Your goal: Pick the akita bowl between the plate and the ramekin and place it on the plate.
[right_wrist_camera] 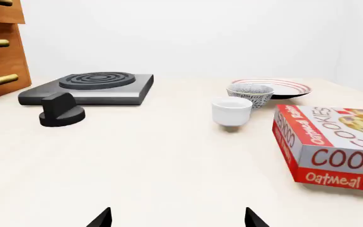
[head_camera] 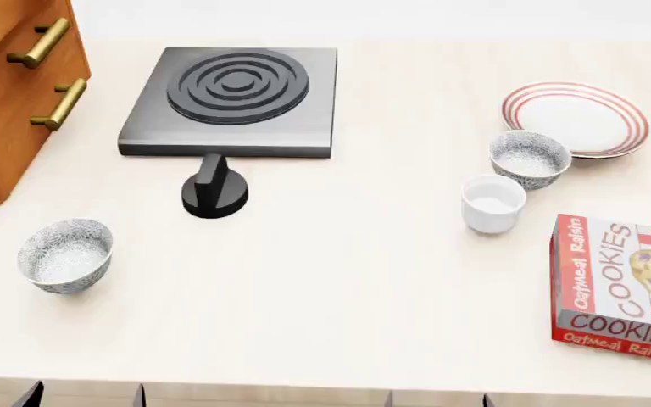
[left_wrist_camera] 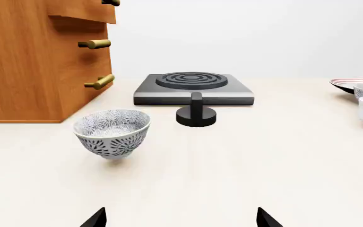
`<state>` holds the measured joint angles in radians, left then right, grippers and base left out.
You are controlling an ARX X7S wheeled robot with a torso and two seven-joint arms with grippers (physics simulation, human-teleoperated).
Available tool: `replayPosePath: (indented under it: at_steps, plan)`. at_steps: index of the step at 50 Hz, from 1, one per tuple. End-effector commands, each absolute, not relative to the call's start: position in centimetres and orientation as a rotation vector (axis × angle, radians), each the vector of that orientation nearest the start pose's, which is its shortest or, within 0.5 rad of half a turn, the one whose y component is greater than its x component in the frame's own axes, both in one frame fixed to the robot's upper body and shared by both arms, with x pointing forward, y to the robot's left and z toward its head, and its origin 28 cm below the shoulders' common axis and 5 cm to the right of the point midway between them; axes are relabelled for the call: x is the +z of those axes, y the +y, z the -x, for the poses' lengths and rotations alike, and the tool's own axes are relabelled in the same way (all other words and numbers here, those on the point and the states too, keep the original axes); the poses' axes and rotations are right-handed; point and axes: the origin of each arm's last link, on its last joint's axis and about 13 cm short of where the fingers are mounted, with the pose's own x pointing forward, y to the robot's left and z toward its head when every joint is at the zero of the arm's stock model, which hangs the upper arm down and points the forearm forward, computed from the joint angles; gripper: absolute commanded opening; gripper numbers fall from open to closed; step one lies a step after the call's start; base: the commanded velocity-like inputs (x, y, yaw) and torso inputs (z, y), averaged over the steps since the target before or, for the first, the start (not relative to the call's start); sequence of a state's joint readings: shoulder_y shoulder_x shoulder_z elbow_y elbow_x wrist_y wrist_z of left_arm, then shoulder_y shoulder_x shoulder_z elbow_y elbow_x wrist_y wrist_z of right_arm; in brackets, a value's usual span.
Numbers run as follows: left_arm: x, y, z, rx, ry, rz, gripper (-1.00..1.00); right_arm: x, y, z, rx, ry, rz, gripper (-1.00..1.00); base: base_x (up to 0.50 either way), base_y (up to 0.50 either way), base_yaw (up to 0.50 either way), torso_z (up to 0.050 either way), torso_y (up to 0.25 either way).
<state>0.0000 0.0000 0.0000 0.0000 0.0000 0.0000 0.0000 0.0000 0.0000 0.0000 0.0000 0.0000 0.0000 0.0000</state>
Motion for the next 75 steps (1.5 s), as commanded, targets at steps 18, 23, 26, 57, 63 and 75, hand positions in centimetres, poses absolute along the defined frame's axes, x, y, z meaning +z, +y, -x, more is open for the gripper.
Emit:
replayPosePath:
  at_steps: [18, 23, 26, 57, 63, 75]
  plan:
    - [1.3, 20.5, -21.0, 0.008, 0.006, 0.005, 1.00, 0.9, -9.7, -21.1, 0.007, 0.019, 0.011, 1.00, 0.00, 0.00, 0.00, 0.000, 0.000]
    - [1.3, 20.5, -21.0, 0.007, 0.003, -0.024, 1.00, 0.9, -9.7, -21.0, 0.009, 0.020, 0.012, 1.00, 0.00, 0.00, 0.00, 0.000, 0.000]
    - [1.5, 20.6, -21.0, 0.006, 0.007, 0.032, 1.00, 0.9, -9.7, -21.0, 0.010, 0.021, 0.012, 1.00, 0.00, 0.00, 0.00, 0.000, 0.000]
    - [5.9, 24.0, -24.5, 0.122, 0.113, 0.278, 1.00, 1.1, -9.7, -21.0, 0.016, 0.002, -0.004, 1.00, 0.00, 0.00, 0.00, 0.000, 0.000]
    - [6.1, 25.1, -25.5, 0.181, 0.128, 0.304, 1.00, 1.2, -9.7, -20.9, 0.017, 0.001, -0.002, 1.00, 0.00, 0.00, 0.00, 0.000, 0.000]
    - [6.2, 27.3, -26.5, 0.271, 0.144, 0.344, 1.00, 3.1, -9.5, -20.9, 0.050, -0.041, 0.011, 1.00, 0.00, 0.00, 0.00, 0.000, 0.000]
